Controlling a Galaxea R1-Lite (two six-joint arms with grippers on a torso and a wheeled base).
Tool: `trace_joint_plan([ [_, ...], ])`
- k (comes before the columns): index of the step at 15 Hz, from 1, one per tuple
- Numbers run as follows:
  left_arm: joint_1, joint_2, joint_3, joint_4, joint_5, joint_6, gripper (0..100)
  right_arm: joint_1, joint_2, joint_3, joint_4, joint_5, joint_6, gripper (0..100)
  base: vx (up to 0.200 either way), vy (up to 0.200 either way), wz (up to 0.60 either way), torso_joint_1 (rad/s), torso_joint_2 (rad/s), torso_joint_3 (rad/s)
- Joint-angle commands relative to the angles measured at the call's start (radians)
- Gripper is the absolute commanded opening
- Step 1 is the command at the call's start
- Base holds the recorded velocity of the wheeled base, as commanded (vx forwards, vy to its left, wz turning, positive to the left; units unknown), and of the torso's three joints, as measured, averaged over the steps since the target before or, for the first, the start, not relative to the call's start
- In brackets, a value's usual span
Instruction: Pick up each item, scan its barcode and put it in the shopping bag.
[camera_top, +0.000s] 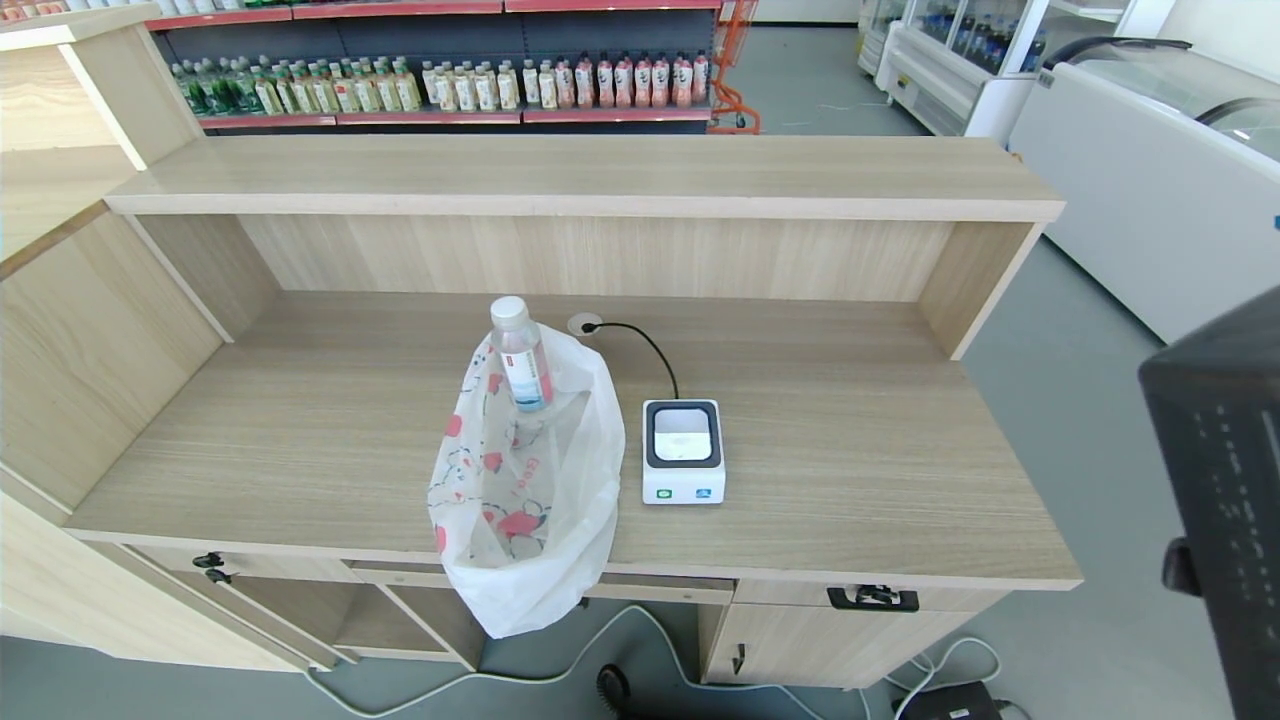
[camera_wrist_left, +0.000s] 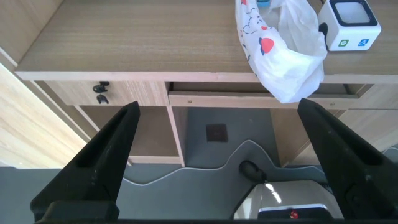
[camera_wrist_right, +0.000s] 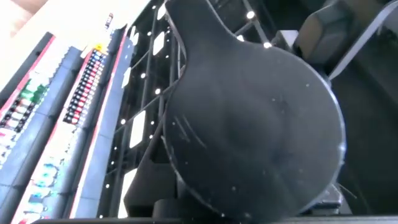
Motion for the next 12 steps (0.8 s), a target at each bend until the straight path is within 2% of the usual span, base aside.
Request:
trace_joint_plan([
  [1,0.0,0.0,0.0,-0.001,0.0,0.0,100,0.031,0.004,-0.006,-0.001,0.002,0.0,0,0.0,0.0,0.0,0.0,0.0,0.0],
  [12,0.0,0.0,0.0,0.001,0.0,0.0,100,0.048,-0.004,-0.005,0.045,0.003,-0.023,0,0.0,0.0,0.0,0.0,0.0,0.0],
])
